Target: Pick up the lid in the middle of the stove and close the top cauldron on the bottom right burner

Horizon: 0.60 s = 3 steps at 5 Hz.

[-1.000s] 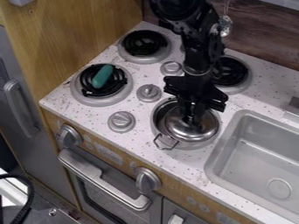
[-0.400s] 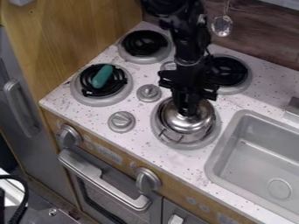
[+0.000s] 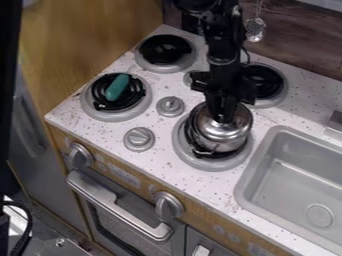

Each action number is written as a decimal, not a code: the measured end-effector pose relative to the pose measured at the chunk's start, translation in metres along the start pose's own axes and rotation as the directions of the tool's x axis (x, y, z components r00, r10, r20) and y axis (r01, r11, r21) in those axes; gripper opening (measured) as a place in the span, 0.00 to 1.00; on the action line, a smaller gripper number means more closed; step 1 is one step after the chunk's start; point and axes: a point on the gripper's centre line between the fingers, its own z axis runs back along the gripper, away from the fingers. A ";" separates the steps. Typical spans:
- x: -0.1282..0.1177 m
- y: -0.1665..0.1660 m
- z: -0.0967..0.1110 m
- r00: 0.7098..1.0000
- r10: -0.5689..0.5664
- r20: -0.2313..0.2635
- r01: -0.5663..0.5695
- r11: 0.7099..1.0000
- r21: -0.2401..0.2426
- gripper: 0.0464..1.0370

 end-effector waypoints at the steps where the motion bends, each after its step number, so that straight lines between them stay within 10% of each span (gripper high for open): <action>1: -0.003 0.001 -0.001 1.000 -0.018 -0.014 0.018 1.000 0.025 0.59; 2: -0.007 0.004 0.004 1.000 -0.009 -0.024 0.010 0.998 0.067 0.88; 3: -0.003 0.004 0.022 1.000 -0.016 0.010 0.014 0.995 0.100 0.96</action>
